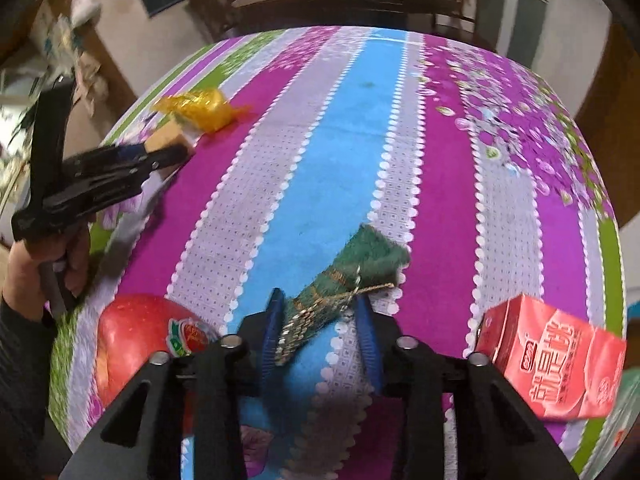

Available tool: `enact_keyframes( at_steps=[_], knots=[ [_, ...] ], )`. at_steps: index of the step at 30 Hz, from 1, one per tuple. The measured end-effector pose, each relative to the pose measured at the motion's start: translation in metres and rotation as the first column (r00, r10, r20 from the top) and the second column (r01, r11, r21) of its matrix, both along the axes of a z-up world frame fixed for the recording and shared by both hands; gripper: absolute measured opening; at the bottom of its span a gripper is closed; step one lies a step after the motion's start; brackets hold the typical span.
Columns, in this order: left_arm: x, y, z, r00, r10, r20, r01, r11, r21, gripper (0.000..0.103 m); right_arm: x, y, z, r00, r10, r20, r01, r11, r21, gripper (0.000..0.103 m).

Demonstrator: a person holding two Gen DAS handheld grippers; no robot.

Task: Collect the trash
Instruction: 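Grasp the beige sponge with the left tool while the right tool grasps the green scrubber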

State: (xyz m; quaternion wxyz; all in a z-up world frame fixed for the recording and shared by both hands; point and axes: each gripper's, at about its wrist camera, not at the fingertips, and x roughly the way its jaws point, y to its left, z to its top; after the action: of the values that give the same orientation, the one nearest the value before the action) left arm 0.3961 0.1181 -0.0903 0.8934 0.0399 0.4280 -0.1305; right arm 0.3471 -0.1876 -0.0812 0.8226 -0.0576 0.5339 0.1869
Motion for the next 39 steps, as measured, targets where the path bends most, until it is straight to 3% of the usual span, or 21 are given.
enact_keyframes(
  at_steps=[6,10,13,16,23,31,39],
  knots=[
    [-0.001,0.001,0.0,1.0,0.006,-0.018,-0.007,1.0,-0.021,0.039,0.001,-0.002,0.005,0.999,0.036,-0.011,-0.036,0.999,-0.037,0.033],
    [0.0,0.001,-0.002,1.0,0.013,-0.024,-0.014,1.0,-0.027,0.04,0.008,-0.014,0.003,0.999,-0.017,-0.038,0.019,0.999,0.031,0.044],
    [0.0,-0.002,-0.003,1.0,0.016,-0.02,-0.016,1.0,-0.018,0.042,0.013,-0.018,-0.001,0.996,-0.069,-0.05,0.074,0.992,0.098,0.046],
    [0.001,-0.006,-0.003,1.0,0.009,-0.02,-0.009,1.0,-0.008,0.048,0.01,-0.008,-0.008,0.996,-0.079,-0.027,0.082,0.993,0.091,0.046],
    [0.003,-0.006,-0.003,1.0,0.004,-0.023,-0.005,1.0,-0.026,0.049,-0.01,-0.007,-0.002,0.996,-0.058,0.074,0.057,0.998,0.024,0.025],
    [0.002,-0.008,-0.004,1.0,0.005,-0.022,-0.005,1.0,-0.011,0.049,-0.067,-0.06,0.002,0.997,-0.008,0.083,0.008,1.0,-0.006,0.024],
    [0.001,-0.01,-0.004,1.0,0.01,-0.021,-0.01,1.0,0.002,0.049,-0.052,-0.083,-0.002,0.989,-0.075,0.129,0.081,0.996,-0.041,0.02]
  ],
)
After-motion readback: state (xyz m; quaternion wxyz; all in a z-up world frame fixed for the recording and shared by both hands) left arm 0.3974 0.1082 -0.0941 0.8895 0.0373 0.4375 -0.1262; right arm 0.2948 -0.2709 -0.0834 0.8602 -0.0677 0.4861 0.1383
